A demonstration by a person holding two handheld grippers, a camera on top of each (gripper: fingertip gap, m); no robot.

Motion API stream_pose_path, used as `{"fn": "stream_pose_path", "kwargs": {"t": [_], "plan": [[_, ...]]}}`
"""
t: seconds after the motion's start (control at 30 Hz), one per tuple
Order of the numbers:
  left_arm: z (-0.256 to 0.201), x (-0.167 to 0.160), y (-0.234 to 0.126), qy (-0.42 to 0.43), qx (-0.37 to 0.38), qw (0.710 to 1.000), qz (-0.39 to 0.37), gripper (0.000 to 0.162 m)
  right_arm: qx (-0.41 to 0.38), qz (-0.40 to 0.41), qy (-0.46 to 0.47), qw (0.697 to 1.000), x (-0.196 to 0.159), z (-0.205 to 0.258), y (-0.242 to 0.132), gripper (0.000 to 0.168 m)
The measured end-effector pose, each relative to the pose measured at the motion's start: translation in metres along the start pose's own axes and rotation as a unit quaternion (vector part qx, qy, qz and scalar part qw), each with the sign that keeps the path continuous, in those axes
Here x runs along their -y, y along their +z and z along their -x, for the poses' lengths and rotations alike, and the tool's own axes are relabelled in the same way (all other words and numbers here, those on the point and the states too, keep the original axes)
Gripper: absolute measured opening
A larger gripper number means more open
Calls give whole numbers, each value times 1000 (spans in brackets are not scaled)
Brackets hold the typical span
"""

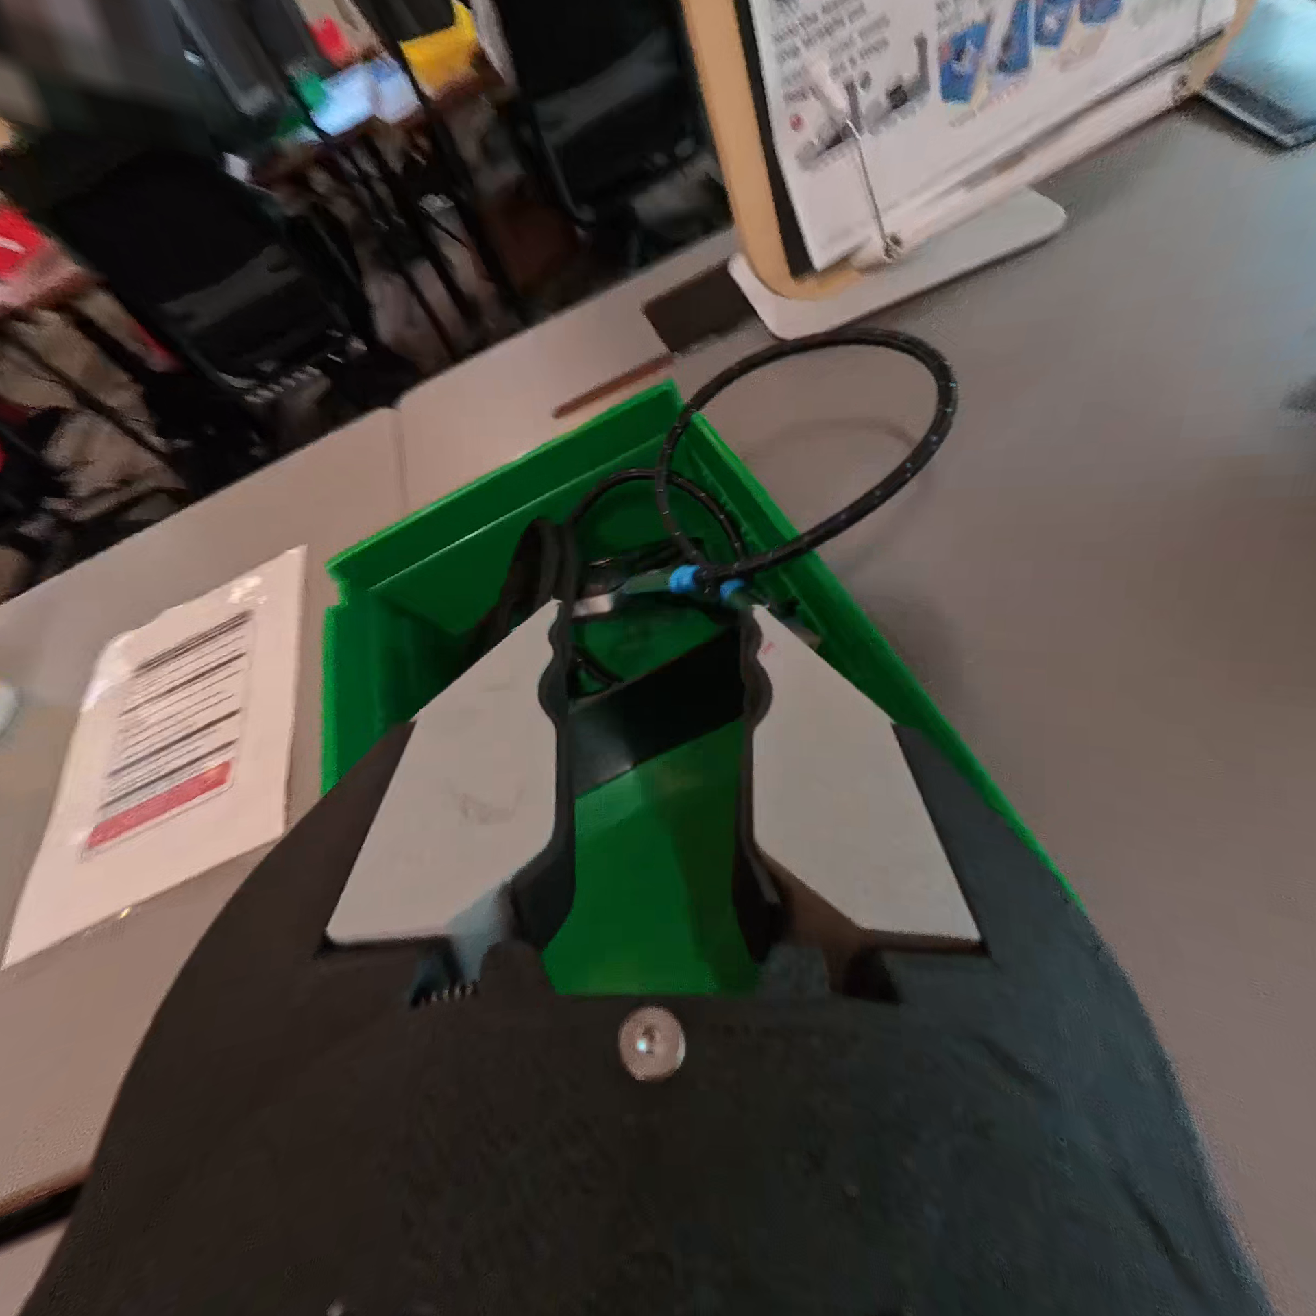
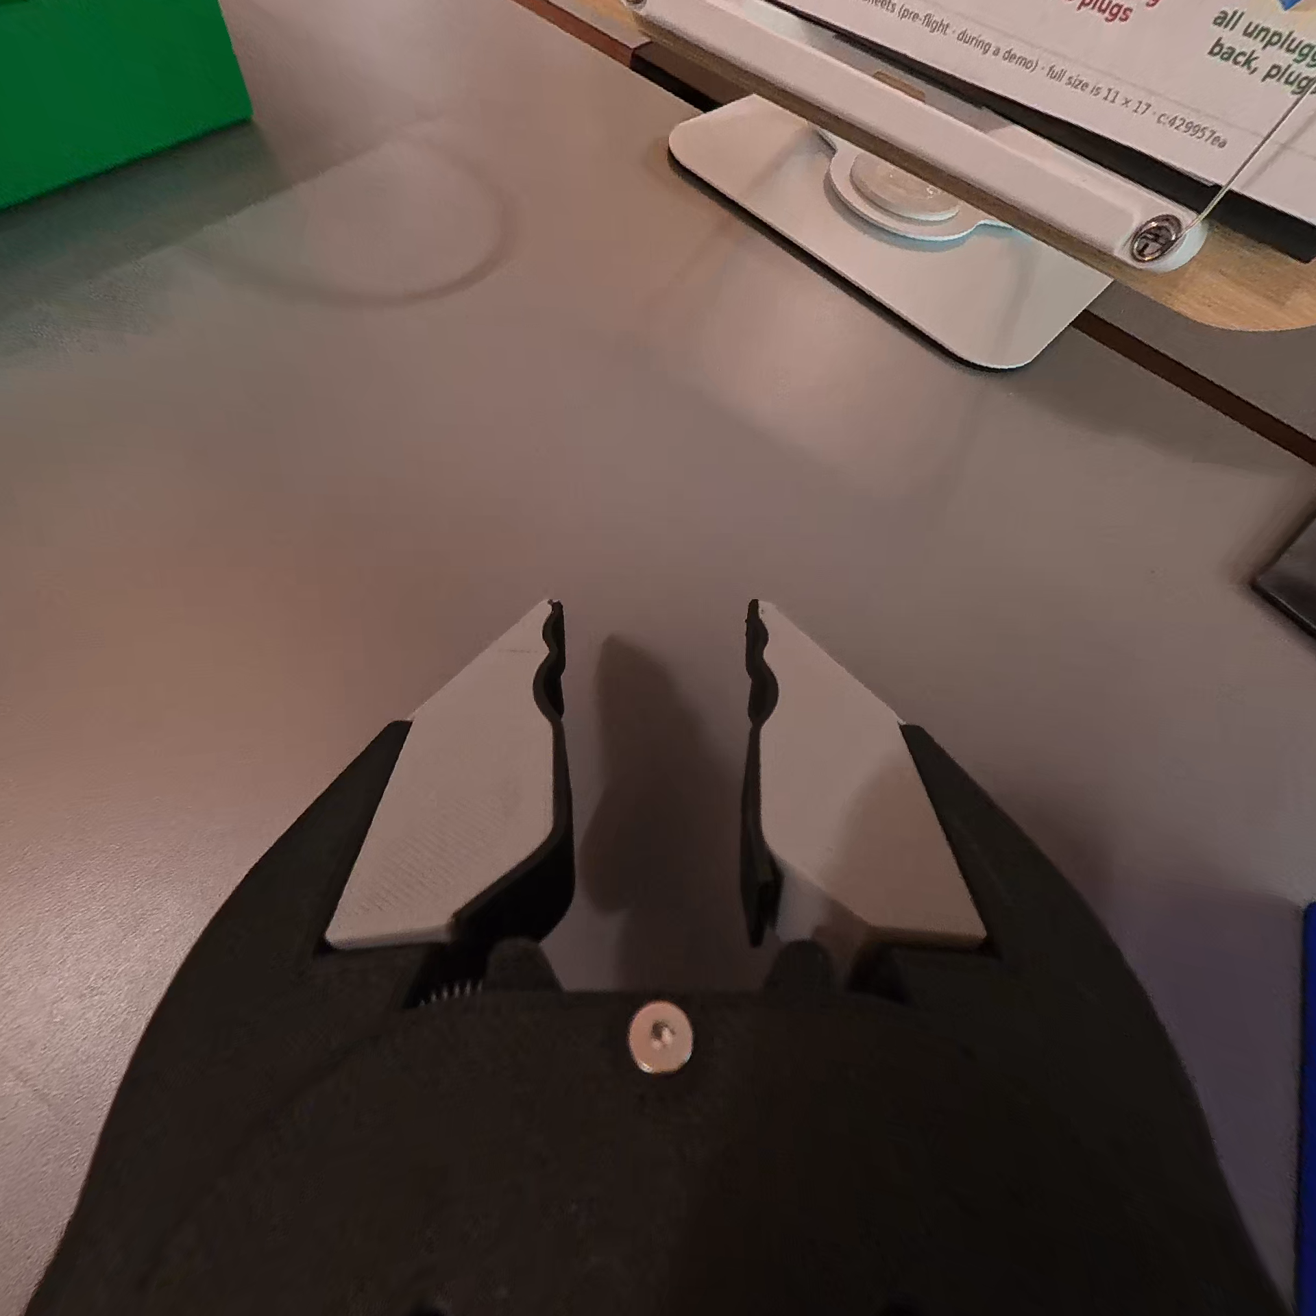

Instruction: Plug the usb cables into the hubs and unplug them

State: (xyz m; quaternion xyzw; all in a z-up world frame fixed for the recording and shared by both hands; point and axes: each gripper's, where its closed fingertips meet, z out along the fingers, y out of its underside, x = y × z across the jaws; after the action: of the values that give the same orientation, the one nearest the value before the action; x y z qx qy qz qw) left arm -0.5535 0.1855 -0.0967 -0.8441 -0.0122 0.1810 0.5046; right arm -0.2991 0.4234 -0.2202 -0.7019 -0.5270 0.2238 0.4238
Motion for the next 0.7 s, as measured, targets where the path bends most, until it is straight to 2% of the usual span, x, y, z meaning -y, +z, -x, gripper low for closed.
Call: {"fn": "stream_pose_path", "kwargs": {"t": [0.07,0.17,0.23,0.3,0.43,0.5,0.53,0.63,0.7], "plan": [[-8,9,25,32,-55,997,40,46,3,-1,7,1000,0,-1,0,48],[4,1,59,179,-51,976,117,38,3,-3,15,1000,0,-2,-1,48],[22,-21,72,297,-36,934,194,41,-2,-4,17,1000,0,-6,-3,48],[33,-37,76,388,-45,890,236,39,-6,-6,21,1000,0,-9,-4,48],[12,-34,89,427,-118,876,191,32,-4,-6,34,999,-1,-12,-4,48],[11,-36,100,467,-114,858,179,28,-2,-4,39,999,-2,-13,-3,48],[11,-43,105,488,-114,846,183,19,-1,-4,41,999,-2,-13,-3,47],[17,-45,120,560,-47,812,158,17,-2,-10,44,999,-1,-14,-4,46],[16,-40,121,531,-25,834,151,18,1,-10,45,999,-1,-13,-4,45]]}}
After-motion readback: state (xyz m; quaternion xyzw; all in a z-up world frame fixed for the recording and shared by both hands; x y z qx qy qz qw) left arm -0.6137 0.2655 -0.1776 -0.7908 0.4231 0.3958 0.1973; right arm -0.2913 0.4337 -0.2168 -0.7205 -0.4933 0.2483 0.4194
